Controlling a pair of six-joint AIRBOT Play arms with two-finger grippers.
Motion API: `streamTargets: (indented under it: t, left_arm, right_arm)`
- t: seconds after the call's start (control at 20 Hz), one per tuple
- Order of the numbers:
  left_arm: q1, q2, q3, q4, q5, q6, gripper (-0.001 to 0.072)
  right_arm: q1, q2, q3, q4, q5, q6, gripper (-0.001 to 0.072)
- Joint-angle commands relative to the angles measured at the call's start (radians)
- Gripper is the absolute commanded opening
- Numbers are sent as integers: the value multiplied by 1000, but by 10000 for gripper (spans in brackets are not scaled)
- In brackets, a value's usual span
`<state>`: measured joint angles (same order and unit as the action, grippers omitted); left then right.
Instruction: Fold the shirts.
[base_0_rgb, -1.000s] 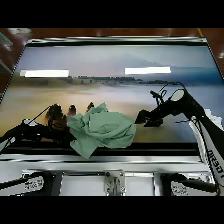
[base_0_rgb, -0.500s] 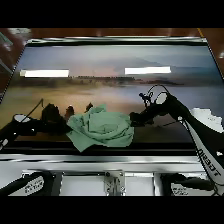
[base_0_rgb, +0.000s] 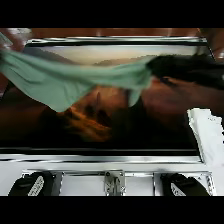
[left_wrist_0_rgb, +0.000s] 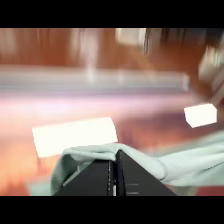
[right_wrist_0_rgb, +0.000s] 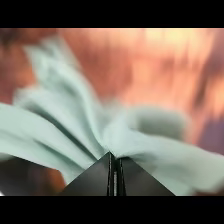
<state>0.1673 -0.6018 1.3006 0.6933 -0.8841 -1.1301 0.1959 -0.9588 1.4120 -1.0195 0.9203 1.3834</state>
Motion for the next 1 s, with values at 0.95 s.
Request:
streamTargets:
  t: [0.95]
  left_arm:
    - [1, 44, -170, 478, -100, -387, 35]
  right_arm:
    - [-5, 117, -266, -272, 494, 254, 64]
